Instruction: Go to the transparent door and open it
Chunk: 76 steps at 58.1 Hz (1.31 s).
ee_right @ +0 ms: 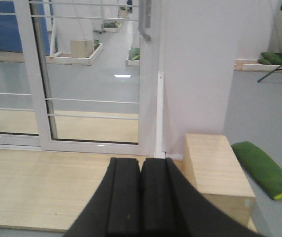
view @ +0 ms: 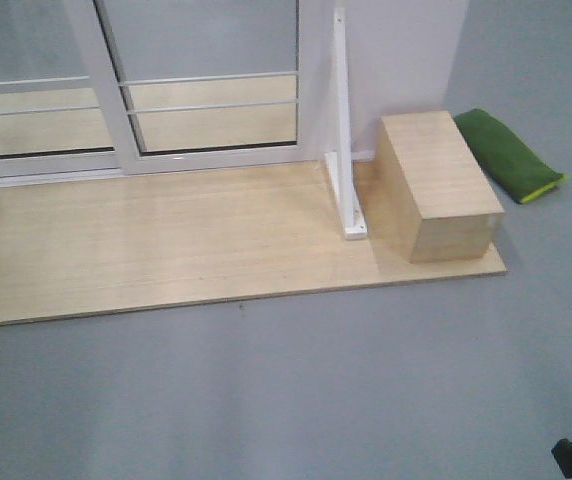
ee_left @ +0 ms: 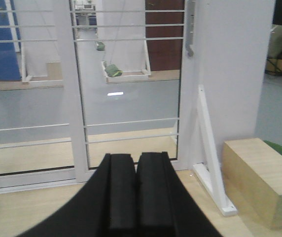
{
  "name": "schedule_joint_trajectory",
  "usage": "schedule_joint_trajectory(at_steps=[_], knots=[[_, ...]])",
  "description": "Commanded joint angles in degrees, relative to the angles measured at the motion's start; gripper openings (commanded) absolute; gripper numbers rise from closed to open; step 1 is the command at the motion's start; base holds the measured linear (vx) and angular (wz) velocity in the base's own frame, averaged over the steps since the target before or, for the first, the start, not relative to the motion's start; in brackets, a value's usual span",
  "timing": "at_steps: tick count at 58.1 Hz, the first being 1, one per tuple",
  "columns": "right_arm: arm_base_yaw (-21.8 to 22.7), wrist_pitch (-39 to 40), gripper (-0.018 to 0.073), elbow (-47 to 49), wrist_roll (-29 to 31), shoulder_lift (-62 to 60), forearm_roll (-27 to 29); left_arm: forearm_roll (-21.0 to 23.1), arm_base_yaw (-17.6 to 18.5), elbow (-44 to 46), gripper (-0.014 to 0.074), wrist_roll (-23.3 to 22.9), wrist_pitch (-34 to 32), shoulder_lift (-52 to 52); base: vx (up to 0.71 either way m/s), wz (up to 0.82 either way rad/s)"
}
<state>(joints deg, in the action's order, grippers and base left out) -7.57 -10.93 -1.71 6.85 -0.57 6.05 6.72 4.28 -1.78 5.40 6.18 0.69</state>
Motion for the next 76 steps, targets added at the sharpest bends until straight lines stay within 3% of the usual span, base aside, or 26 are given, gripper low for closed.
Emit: schedule_joint_trajectory(at_steps=[1,34,76], knots=[[0.26,4.7,-0.0003,-0.26,-0.02,-0.87,0.15,0.15,0.28,-0.55,-0.0006,-0.28,-5.09,0.79,0.55,0.53],[0.26,4.71,-0.0003,-0.26,0.03,-0.87,0.15,0.15,0.28,-0.55,-0.0006,-0.28,-5.09,0.79,0.55,0.37],[0.26,4.71,-0.0003,-0.26,0.03,-0.87,0.15,0.15,0.28,-0.55,-0.0006,-0.28,-5.09,0.79,0.47,-0.15]])
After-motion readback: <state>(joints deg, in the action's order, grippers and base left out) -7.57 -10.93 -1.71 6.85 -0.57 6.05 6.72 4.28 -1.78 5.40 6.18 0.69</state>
